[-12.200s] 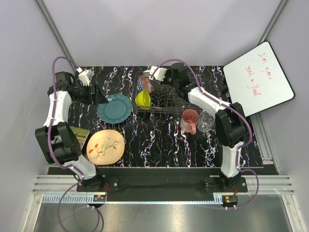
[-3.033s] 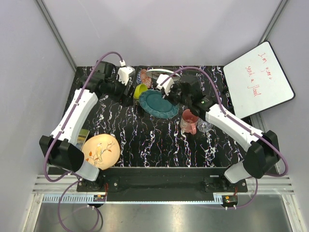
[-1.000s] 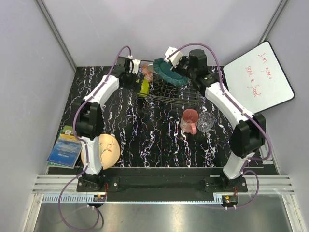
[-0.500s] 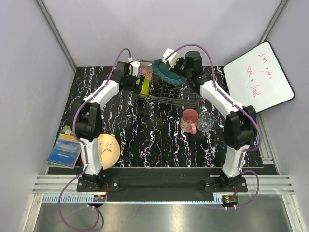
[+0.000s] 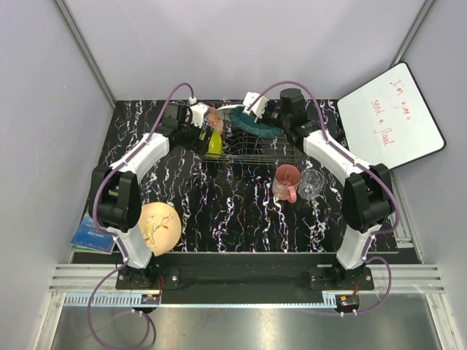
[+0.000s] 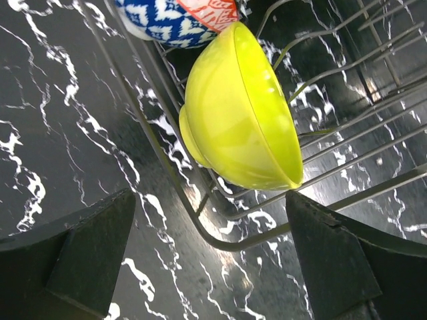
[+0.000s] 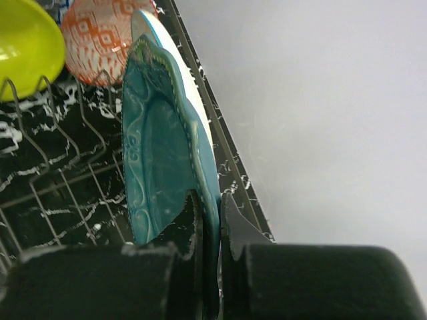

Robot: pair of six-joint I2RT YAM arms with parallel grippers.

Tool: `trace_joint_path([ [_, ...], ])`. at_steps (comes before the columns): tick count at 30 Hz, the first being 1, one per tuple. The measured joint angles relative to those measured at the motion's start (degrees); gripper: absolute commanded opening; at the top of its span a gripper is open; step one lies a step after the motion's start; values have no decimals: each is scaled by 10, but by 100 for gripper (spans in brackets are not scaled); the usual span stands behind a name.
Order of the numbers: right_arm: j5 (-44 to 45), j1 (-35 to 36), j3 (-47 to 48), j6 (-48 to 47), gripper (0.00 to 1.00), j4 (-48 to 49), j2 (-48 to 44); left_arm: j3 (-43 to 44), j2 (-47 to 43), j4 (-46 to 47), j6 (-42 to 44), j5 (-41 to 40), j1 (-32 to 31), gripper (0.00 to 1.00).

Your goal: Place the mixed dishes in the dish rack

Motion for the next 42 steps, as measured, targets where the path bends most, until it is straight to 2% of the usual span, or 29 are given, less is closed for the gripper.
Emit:
trace_joint_path([
  [6, -11, 7, -77, -89, 0, 62, -34, -7, -9, -20, 13, 13, 0, 99],
  [12, -26, 28, -97, -140, 0, 99, -35, 1, -8, -38, 18, 15, 0, 99],
  [29, -32, 47, -108, -164, 0, 141, -67, 12, 1, -59, 17, 20, 0, 99],
  [42, -31, 47, -108, -148, 0, 152, -62, 12, 1, -59, 17, 21, 0, 99],
])
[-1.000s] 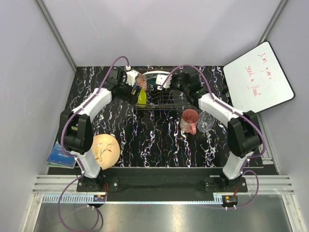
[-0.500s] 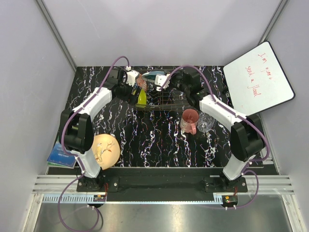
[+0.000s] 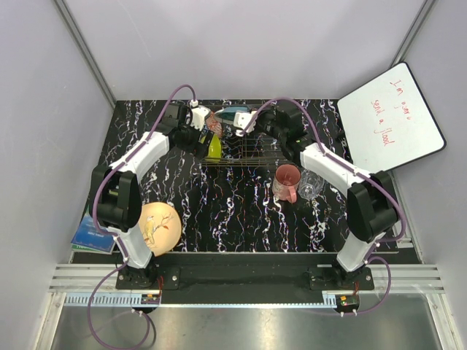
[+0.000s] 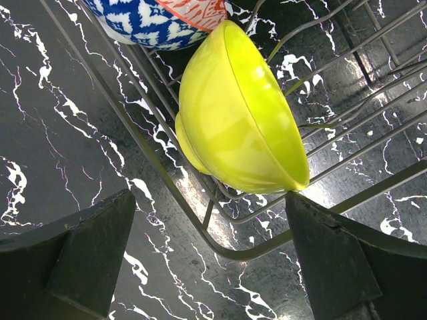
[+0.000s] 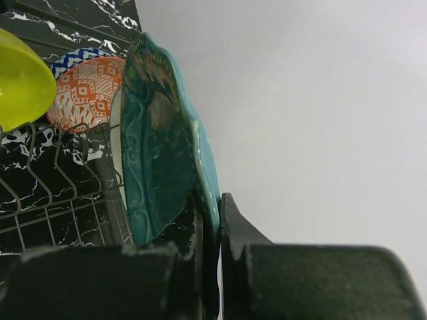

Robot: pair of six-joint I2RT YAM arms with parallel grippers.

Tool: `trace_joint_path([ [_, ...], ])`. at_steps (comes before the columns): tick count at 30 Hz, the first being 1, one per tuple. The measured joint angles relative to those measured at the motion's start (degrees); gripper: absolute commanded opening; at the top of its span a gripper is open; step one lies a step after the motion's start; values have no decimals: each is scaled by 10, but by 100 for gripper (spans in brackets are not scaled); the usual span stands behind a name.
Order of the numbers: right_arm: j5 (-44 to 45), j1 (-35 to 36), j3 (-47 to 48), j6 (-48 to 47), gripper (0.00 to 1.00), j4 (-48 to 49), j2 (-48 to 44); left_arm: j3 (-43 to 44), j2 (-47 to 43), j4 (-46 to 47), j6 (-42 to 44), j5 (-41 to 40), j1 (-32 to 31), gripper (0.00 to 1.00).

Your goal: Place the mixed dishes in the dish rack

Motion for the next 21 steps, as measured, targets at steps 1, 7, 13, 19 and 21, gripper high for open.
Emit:
trace_joint_path([
  [1, 0, 0, 0, 3, 0, 4, 4, 0, 0, 0, 0, 0, 0, 99],
  [7, 2, 0, -12, 20, 0, 36, 33, 0, 0, -1, 0, 1, 0, 99],
  [13, 11, 1, -17, 35, 0, 54, 70, 0, -1, -3, 1, 2, 0, 99],
  [19, 20, 2, -17, 55, 0, 68, 98, -1, -3, -12, 3, 3, 0, 99],
  [21, 22, 3, -17, 60, 0, 74, 105, -1, -3, -15, 3, 5, 0, 99],
])
